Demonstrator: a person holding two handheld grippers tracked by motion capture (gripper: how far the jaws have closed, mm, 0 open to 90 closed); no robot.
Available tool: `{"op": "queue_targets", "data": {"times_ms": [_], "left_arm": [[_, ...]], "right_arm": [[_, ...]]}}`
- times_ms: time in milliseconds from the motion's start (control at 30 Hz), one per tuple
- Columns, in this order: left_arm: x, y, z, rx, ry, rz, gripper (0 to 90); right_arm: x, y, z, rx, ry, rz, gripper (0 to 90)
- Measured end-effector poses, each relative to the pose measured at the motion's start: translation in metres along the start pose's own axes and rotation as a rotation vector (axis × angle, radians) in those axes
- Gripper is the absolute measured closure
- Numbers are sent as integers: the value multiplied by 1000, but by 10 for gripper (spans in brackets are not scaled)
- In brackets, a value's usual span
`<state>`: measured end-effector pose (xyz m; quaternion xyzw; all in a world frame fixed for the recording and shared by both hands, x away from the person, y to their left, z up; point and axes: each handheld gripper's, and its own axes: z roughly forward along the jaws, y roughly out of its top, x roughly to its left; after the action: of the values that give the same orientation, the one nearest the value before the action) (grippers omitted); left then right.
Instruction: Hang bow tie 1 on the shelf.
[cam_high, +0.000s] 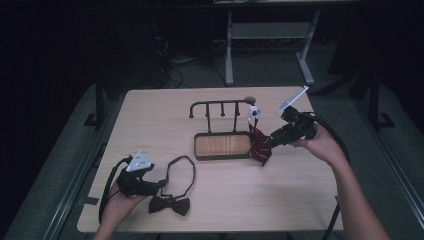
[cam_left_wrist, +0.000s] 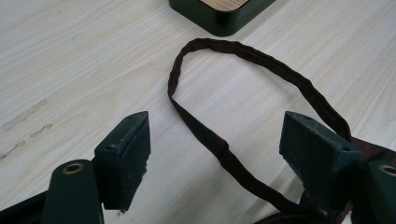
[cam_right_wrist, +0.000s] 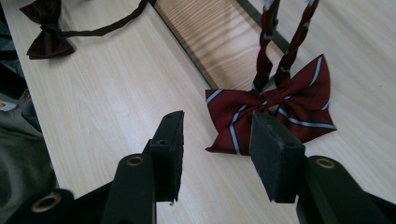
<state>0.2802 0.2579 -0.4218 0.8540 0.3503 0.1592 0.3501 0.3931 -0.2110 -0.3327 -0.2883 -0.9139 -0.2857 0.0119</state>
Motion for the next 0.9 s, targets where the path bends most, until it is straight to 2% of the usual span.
{"op": "queue_targets", "data": {"times_ms": [400,667,700,900], "left_arm": [[-1,0,1,3,-7,8,252],[-2,0,1,-1,-13,-1,255],[-1,0,1,3,-12,11,255],[0,0,1,8,-14,11,255]], "right_arm": [[0,-24,13,-18,22,33,491],[8,-38,25,-5,33,24,480],[9,-40,26,-5,33,24,480],[12,-47,30,-4,34,21,473]]}}
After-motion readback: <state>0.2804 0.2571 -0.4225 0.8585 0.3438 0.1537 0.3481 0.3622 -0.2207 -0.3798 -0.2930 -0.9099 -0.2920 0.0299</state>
